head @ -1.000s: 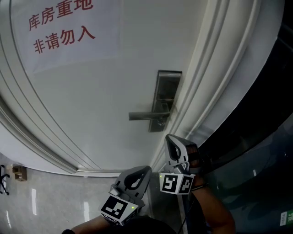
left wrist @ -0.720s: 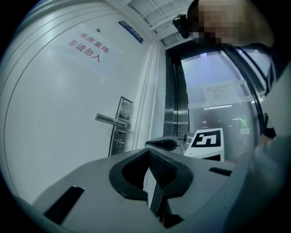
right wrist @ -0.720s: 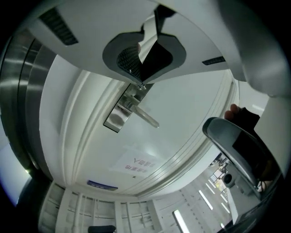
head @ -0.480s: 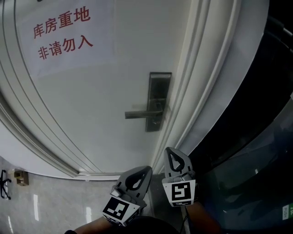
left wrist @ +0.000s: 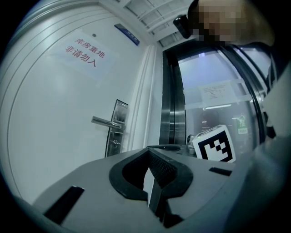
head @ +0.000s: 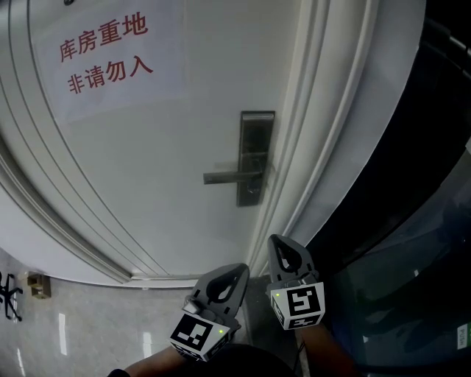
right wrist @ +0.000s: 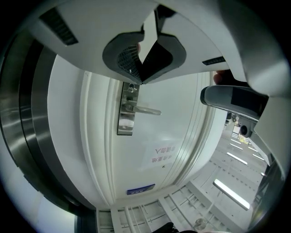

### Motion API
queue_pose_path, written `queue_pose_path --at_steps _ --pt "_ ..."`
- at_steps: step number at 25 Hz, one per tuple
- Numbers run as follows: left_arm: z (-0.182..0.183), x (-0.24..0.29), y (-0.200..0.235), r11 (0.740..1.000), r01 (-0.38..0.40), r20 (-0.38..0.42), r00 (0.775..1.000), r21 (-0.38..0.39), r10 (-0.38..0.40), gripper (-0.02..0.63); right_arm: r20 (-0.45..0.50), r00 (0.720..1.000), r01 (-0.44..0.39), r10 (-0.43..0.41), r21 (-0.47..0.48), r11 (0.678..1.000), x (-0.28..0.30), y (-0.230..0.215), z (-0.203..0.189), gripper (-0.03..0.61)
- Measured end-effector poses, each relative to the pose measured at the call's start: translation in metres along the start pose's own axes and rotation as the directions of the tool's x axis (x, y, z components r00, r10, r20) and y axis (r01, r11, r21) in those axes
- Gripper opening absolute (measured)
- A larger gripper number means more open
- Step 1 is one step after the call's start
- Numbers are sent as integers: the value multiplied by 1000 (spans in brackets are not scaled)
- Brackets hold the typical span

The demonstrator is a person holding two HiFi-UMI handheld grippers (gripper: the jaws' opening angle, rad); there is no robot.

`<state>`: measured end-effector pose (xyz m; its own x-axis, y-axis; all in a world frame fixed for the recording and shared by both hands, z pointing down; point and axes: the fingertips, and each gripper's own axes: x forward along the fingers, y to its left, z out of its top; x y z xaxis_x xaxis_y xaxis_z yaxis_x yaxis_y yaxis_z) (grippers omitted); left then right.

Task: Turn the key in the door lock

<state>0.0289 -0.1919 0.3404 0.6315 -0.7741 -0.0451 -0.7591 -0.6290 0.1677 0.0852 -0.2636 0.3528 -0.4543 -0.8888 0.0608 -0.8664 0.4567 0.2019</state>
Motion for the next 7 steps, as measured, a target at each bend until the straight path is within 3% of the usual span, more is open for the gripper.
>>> queue_pose_path --at_steps 7 --pt "-1 -1 -5 1000 0 1 1000 -2 1 5 -3 1000 -8 8 1 1000 -2 1 -2 14"
